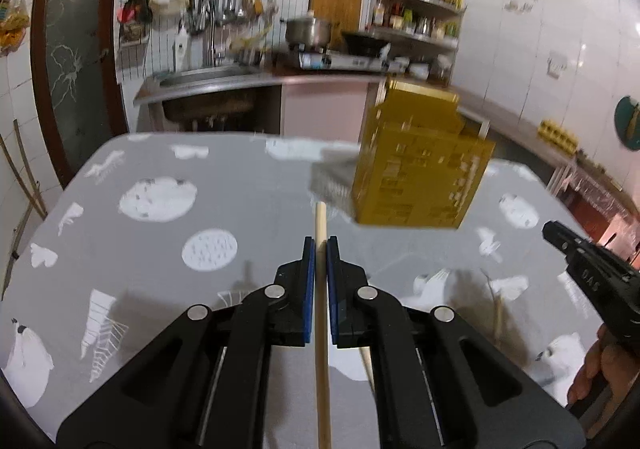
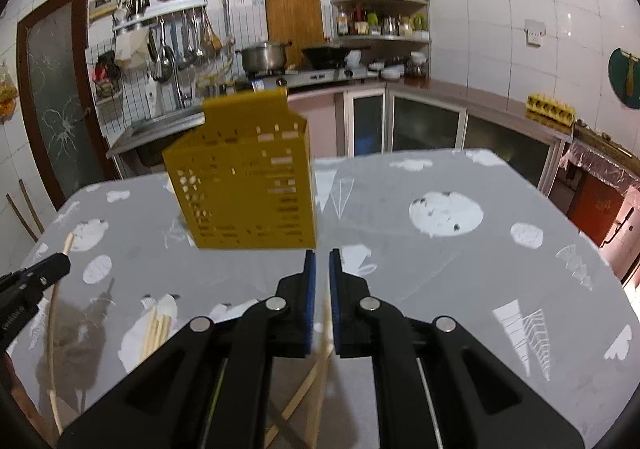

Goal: Organize utensils
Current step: 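Lift the held chopsticks with both tools and carry them toward the yellow holder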

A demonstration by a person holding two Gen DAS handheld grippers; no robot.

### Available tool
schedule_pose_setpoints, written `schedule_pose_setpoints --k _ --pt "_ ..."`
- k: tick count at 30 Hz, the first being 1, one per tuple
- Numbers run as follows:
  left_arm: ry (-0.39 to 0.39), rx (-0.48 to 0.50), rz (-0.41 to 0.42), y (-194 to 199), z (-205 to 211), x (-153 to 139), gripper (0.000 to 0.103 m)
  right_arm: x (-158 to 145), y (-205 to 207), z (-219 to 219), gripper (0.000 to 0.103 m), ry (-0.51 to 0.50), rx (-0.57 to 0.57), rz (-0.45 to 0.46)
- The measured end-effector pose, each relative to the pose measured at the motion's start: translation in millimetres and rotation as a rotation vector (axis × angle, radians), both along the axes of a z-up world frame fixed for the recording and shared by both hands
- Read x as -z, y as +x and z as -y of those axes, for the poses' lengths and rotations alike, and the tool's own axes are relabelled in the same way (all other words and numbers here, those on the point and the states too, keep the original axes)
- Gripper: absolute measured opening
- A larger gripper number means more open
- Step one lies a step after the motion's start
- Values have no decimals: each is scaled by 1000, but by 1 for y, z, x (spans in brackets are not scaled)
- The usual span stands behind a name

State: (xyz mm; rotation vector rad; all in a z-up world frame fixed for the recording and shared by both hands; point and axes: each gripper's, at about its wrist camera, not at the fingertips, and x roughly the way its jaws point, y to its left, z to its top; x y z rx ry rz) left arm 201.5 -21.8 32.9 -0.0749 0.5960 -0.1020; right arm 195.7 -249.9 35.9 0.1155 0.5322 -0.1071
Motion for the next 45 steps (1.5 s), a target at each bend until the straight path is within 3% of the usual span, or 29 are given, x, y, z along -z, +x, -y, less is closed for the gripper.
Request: schedule_pose_setpoints --k 5,11,16,20,22,23,24,27,28,33,34,40,45 --pt "-44 26 41 -11 -2 -16 5 -18 -11 2 7 -12 -4 72" --pt "-24 35 98 -18 4 -26 5 -32 -20 2 7 -32 -12 133" --pt "-12 34 89 -14 4 -24 5 -19 1 9 7 13 -45 10" --pt "-1 40 85 -11 3 -24 5 18 29 14 10 7 -32 -139" --pt "4 46 76 -9 4 -22 5 36 38 17 26 18 -20 -203" --pt "9 48 71 -8 4 -21 5 44 43 18 42 15 -14 -228" --pt "13 48 69 -6 4 -21 5 49 46 17 45 9 -10 -244" --pt "21 50 61 -2 3 -18 5 64 57 18 39 -8 9 -310" --pt "20 52 58 -1 3 -18 5 69 61 18 32 -7 10 -334" --pt "23 63 52 3 4 -15 5 87 76 18 16 0 22 -401" --pt "24 64 52 3 5 -15 5 87 77 17 6 -4 22 -398" --pt "25 65 57 5 7 -14 5 64 68 22 5 36 20 -295" --pt "6 60 82 5 7 -20 5 18 50 28 5 65 15 -109"
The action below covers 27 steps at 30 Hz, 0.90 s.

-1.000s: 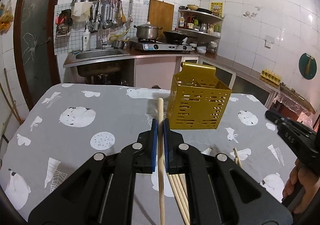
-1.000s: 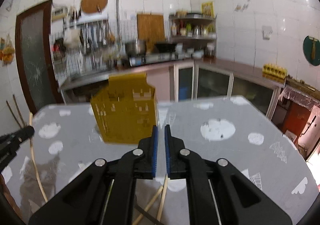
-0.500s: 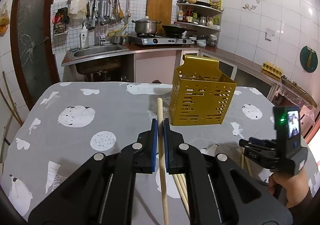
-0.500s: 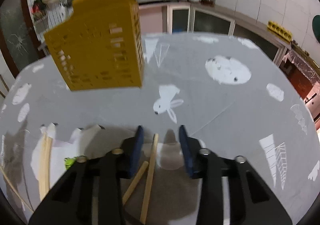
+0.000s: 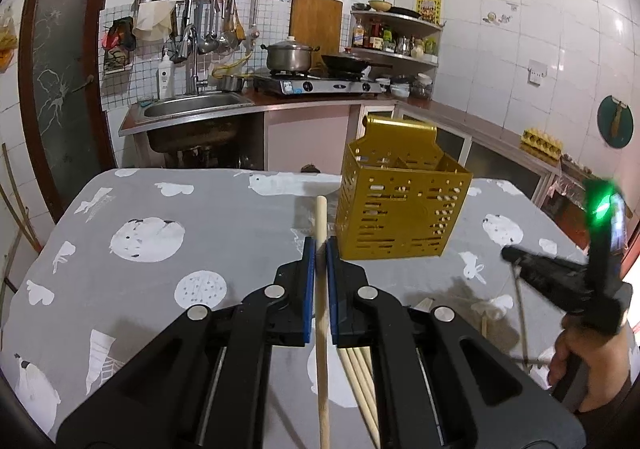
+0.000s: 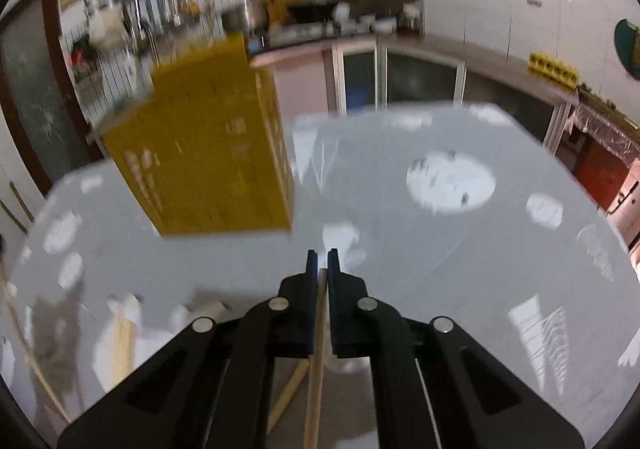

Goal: Organize utensils
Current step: 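Lift the held chopsticks with both tools and carry them toward the yellow holder, then lower the left tool's chopstick into the holder and open it while the right tool does likewise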

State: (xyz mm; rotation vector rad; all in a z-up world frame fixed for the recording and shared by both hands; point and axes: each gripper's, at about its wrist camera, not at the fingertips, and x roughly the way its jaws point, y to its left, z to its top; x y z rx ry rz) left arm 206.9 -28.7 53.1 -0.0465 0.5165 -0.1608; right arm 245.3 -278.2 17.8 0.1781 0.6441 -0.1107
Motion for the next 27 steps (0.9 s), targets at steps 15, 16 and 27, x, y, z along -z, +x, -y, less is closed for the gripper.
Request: schedule_pose_setpoints --k 15,16,27 --pt "-26 -9 121 15 -2 -33 4 -85 -30 -14 5 -107 12 411" --pt "-27 -10 128 18 -2 -35 5 -87 -30 -14 5 -104 11 417" --pt "-46 -7 177 40 0 -53 5 -97 -15 -13 5 -107 9 456"
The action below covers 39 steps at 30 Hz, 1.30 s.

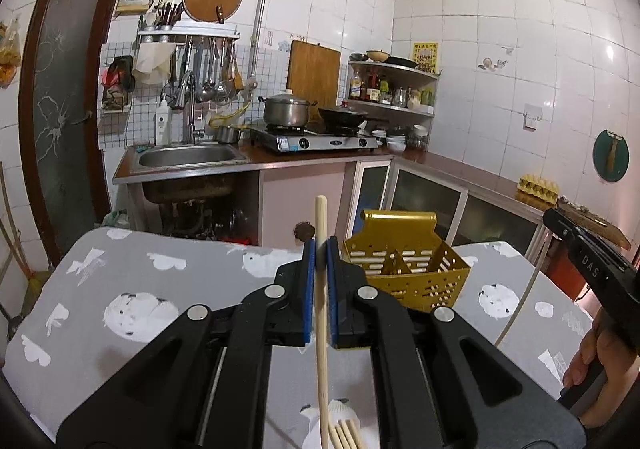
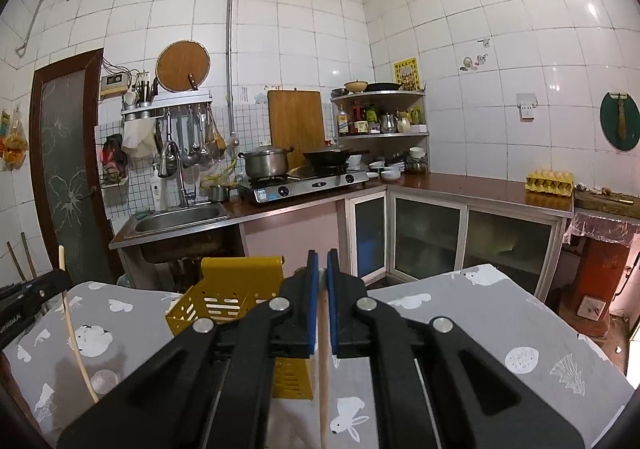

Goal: Organize utensils
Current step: 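Lower the left tool's chopstick into the holder and open it while the right tool does likewise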

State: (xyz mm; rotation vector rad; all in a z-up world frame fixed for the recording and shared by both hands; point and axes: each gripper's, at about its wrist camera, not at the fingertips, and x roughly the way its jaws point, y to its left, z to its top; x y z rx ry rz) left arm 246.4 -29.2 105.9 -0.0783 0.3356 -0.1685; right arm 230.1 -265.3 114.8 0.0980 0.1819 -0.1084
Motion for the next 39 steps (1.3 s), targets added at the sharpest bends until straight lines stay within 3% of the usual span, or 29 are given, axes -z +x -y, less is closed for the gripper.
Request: schedule_pose_setpoints --k 5,14,19,23,27,32,39 --pt "5 10 39 4 6 -19 4 -22 1 -2 5 -12 -6 32" --pt "56 27 224 26 43 -100 5 -101 19 -11 4 -49 -14 130" --pt "49 64 292 55 71 -124 4 -129 50 -8 4 10 -36 162" --pt "76 62 302 80 90 -114 4 -123 76 -10 4 22 -36 156" --pt "58 70 217 112 94 -76 4 -92 106 -6 4 58 -39 102" --pt "63 58 114 138 90 -26 4 -50 125 -10 4 21 -51 32" --pt "78 39 -4 149 74 5 6 -9 140 -11 5 7 -73 -88"
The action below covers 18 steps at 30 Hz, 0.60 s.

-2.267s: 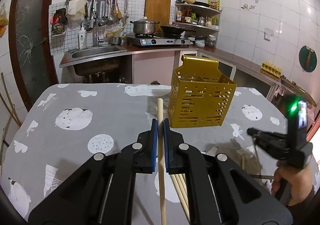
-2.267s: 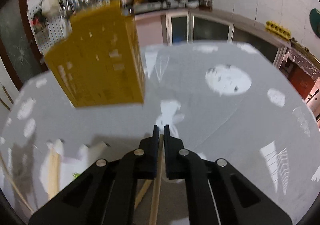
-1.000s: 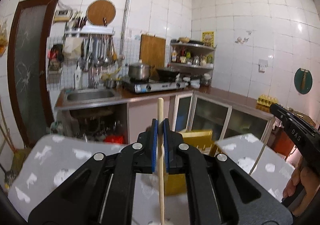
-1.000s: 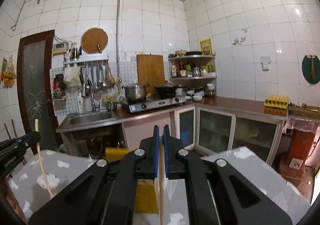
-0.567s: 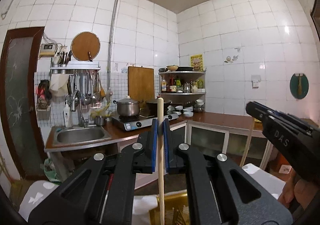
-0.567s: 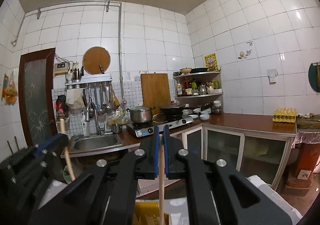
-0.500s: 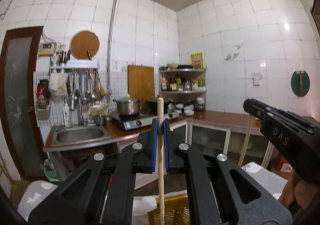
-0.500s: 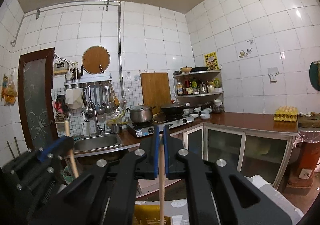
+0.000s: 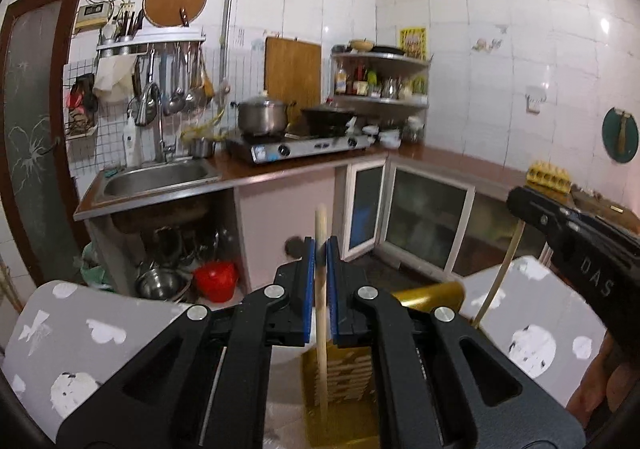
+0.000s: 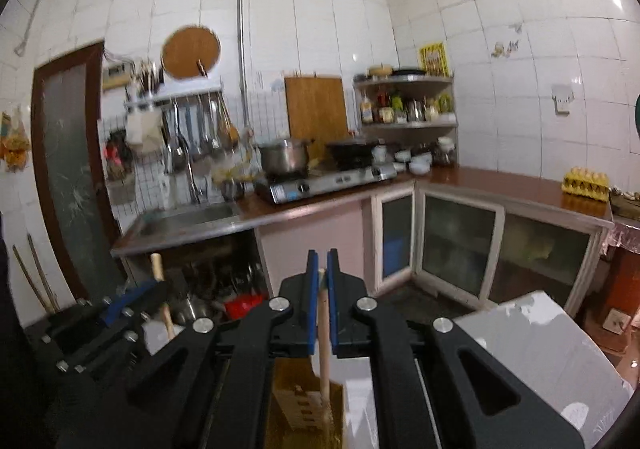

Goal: Organize utensils
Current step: 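Lower the left tool's chopstick into the holder and open it while the right tool does likewise, then move both tools back to the chopstick pile and close each on a chopstick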

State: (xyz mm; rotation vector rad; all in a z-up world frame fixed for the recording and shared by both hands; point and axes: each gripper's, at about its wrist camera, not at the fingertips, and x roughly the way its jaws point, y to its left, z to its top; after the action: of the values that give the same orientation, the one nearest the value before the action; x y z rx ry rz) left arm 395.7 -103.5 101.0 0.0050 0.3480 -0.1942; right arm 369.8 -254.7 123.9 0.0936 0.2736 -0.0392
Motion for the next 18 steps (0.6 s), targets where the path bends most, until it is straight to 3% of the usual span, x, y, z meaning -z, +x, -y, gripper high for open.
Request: schedule_pose_setpoints --k 3,5,7,11,14,18 --pt "-4 -24 0 -11 -12 -11 34 1 -2 0 6 -47 18 -42" --pt "-9 -50 30 -27 -23 -26 56 -4 -11 6 15 -59 42 -59" --pt "-8 -71 52 -41 -32 -41 65 -12 -25 12 60 -57 67 -60" --pt "-36 -124 89 -82 -62 -68 93 -25 -64 17 61 -74 96 -82" --pt "-41 -152 108 -114 -78 -70 98 -22 -88 18 61 -62 110 -128" --pt "2 -196 58 -141 -85 -53 98 12 -114 13 61 -41 105 -241"
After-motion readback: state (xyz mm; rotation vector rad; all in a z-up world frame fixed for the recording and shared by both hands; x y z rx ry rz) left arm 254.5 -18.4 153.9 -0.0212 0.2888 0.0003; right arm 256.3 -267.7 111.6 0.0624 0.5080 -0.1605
